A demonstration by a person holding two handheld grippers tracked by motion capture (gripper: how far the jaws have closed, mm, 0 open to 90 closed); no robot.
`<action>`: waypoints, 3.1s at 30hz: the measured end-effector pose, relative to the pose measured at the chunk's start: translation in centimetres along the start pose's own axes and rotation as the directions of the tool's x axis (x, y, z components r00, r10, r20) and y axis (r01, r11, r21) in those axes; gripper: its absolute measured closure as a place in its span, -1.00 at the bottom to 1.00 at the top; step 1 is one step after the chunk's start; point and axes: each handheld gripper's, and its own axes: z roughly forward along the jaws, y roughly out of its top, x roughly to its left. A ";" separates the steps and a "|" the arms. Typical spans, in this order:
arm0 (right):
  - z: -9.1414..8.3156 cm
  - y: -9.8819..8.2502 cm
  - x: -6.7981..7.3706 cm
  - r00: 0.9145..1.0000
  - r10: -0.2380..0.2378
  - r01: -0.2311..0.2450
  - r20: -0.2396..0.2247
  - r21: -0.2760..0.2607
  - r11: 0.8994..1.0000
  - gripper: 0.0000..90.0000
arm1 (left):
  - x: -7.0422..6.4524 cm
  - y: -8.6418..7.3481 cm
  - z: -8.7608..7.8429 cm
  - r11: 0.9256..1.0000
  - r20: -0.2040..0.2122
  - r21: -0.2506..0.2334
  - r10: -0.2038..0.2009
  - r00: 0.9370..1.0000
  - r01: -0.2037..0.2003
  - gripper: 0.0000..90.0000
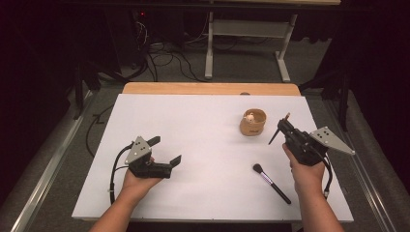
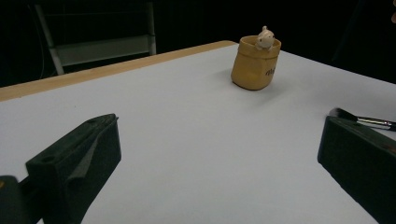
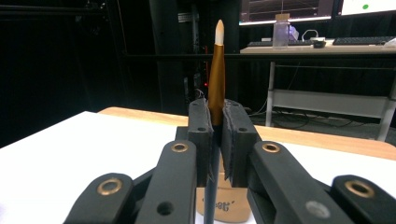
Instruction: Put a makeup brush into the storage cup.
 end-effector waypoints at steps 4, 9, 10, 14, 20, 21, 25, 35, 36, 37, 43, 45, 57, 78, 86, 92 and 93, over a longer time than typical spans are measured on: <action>0.0 0.8 0.1 1.000 -0.016 0.016 -0.002 -0.004 1.000 0.90 | 0.0 0.0 0.0 1.000 0.000 -0.003 -0.003 1.000 0.003 -0.99; 0.3 1.9 0.3 1.000 -0.028 0.028 -0.003 -0.008 1.000 0.90 | 0.0 0.0 0.0 1.000 0.004 0.001 -0.003 1.000 0.003 -0.99; 0.3 2.0 0.4 1.000 -0.027 0.027 -0.003 -0.008 1.000 0.90 | 0.0 0.0 0.0 1.000 0.005 0.002 -0.001 1.000 0.001 -0.99; 0.7 2.6 0.7 0.999 -0.036 0.036 -0.005 -0.009 0.999 0.90 | 0.0 0.0 0.0 1.000 0.006 -0.001 -0.003 1.000 0.003 -0.99; 1.6 3.0 0.7 0.999 -0.038 0.038 -0.007 -0.007 0.999 0.90 | 0.1 0.0 0.0 1.000 0.008 -0.001 -0.005 1.000 0.005 -0.99; 1.8 3.1 0.7 0.999 -0.039 0.038 -0.006 -0.007 0.999 0.90 | 0.1 0.0 0.0 1.000 0.008 -0.001 -0.005 1.000 0.005 -0.99; 2.4 3.1 0.6 0.999 -0.033 0.033 -0.002 -0.004 0.999 0.90 | 0.2 0.0 0.0 1.000 0.006 -0.004 -0.010 1.000 0.010 -0.99; 4.5 2.7 0.4 0.999 -0.040 0.040 0.016 0.016 0.999 0.90 | 0.1 0.0 -0.1 1.000 0.012 -0.012 -0.008 1.000 0.009 -0.99; 4.7 2.6 0.4 0.999 -0.040 0.040 0.018 0.021 0.999 0.90 | 0.1 0.0 -0.1 1.000 0.013 -0.014 -0.009 1.000 0.009 -0.99; 5.0 2.6 0.4 0.999 -0.040 0.040 0.019 0.023 0.999 0.90 | 0.1 0.0 -0.2 1.000 0.013 -0.016 -0.010 1.000 0.010 -0.99; 6.2 2.6 0.1 0.998 -0.046 0.045 0.036 0.031 0.999 0.90 | 0.0 0.2 -0.4 1.000 0.016 -0.024 -0.011 1.000 0.011 -0.99; 6.7 2.7 0.0 0.998 -0.041 0.039 0.043 0.036 0.999 0.90 | 0.0 0.2 -0.4 1.000 0.016 -0.025 -0.012 1.000 0.012 -0.99; 8.8 3.0 -0.4 0.997 -0.045 0.041 0.069 0.052 0.998 0.90 | -0.1 0.2 -0.4 1.000 0.031 -0.023 -0.009 0.999 0.010 -0.99; 11.5 3.1 -0.8 0.996 -0.030 0.024 0.081 0.073 0.997 0.90 | 0.0 0.2 -0.7 0.999 0.035 -0.035 -0.010 0.999 0.011 -0.99; 12.5 2.7 -0.3 0.996 -0.046 0.040 0.070 0.092 0.995 0.90 | 0.1 0.3 -0.8 0.999 0.037 -0.037 -0.008 0.999 0.009 -0.99; 12.8 2.4 -0.2 0.997 -0.044 0.037 0.068 0.104 0.994 0.90 | 0.0 0.3 -0.8 0.999 0.037 -0.042 -0.010 0.999 0.011 -0.99; 12.9 2.3 -0.2 0.996 -0.049 0.041 0.068 0.107 0.993 0.90 | 0.0 0.3 -0.8 0.999 0.037 -0.042 -0.010 0.999 0.011 -0.99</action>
